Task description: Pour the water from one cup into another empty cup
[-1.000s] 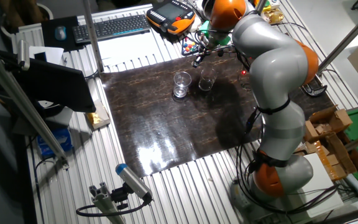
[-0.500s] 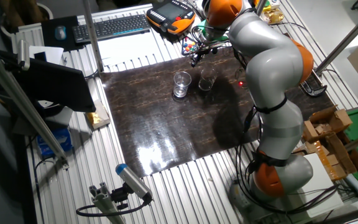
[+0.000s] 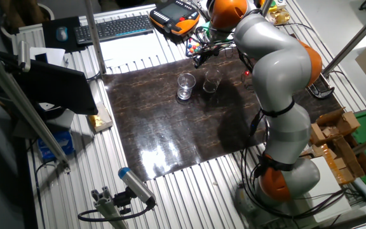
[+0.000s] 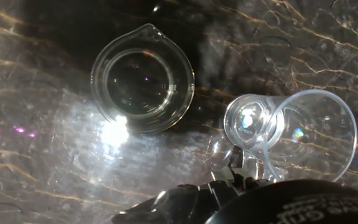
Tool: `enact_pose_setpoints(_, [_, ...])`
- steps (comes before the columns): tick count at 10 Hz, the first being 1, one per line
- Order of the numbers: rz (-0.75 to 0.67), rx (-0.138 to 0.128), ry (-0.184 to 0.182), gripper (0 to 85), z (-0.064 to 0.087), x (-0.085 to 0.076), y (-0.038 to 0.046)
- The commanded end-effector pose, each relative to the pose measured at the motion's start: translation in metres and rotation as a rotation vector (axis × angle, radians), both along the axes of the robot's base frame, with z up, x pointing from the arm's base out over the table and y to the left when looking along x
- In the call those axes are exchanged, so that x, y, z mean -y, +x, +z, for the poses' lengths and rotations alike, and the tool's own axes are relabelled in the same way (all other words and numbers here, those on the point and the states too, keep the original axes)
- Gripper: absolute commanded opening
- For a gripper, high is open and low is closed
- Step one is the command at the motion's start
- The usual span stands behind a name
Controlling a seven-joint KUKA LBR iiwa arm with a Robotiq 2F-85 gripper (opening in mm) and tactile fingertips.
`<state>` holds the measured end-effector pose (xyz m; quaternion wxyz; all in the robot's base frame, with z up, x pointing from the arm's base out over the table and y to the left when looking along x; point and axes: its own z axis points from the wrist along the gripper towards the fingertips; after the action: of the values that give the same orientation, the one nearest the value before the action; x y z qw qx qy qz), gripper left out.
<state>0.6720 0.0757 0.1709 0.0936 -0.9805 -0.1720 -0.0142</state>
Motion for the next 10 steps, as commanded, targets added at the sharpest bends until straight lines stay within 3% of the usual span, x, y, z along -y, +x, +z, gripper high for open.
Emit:
enact_pose_setpoints(1, [0.002, -0.016, -0.006, 0.7, -0.002, -0.001, 0.0003])
enact_pose_setpoints(4, [0.003, -0.019, -0.015, 0.7, -0.008, -0.008, 0.0023])
enact_pose_setpoints(10, [-0.003, 0.01, -0.025, 1.0, -0.011, -0.011, 0.0041])
